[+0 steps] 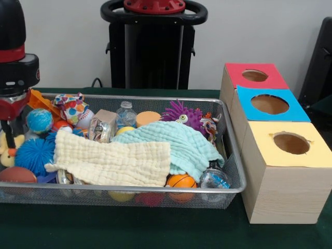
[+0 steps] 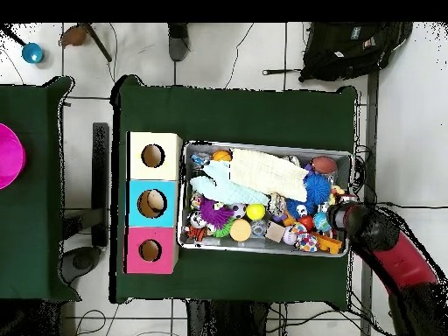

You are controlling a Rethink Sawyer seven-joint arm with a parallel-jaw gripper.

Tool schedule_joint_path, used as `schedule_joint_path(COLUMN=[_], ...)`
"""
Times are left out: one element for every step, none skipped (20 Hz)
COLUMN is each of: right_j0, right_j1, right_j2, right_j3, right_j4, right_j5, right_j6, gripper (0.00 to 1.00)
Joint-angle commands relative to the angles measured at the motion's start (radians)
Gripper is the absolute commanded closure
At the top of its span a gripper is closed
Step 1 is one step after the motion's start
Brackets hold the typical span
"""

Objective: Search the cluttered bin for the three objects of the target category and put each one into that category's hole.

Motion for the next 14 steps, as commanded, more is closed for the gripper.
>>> schedule_joint_path(right_j0=[-0.034, -0.035, -0.037, -0.039, -0.040, -0.040, -0.041, -0.042, -0.043, -0.044, -0.046, -0.048, -0.051, -0.054], right_j1=[0.039, 0.039, 0.040, 0.042, 0.041, 0.040, 0.039, 0.041, 0.045, 0.051, 0.057, 0.063, 0.070, 0.081], right_j2=[0.074, 0.075, 0.077, 0.078, 0.078, 0.078, 0.078, 0.080, 0.082, 0.084, 0.085, 0.088, 0.090, 0.094], right_j3=[-0.072, -0.074, -0.076, -0.080, -0.081, -0.082, -0.084, -0.087, -0.090, -0.094, -0.099, -0.105, -0.111, -0.118], right_j4=[-0.059, -0.061, -0.063, -0.065, -0.067, -0.069, -0.071, -0.072, -0.074, -0.075, -0.076, -0.077, -0.078, -0.080], right_j5=[0.033, 0.035, 0.036, 0.038, 0.039, 0.041, 0.043, 0.043, 0.041, 0.036, 0.032, 0.030, 0.028, 0.019], right_j6=[-0.074, -0.074, -0.074, -0.073, -0.071, -0.069, -0.066, -0.065, -0.063, -0.061, -0.059, -0.059, -0.060, -0.060], gripper=[0.00, 0.00, 0.00, 0.00, 0.00, 0.00, 0.00, 0.00, 0.00, 0.00, 0.00, 0.00, 0.00, 0.00])
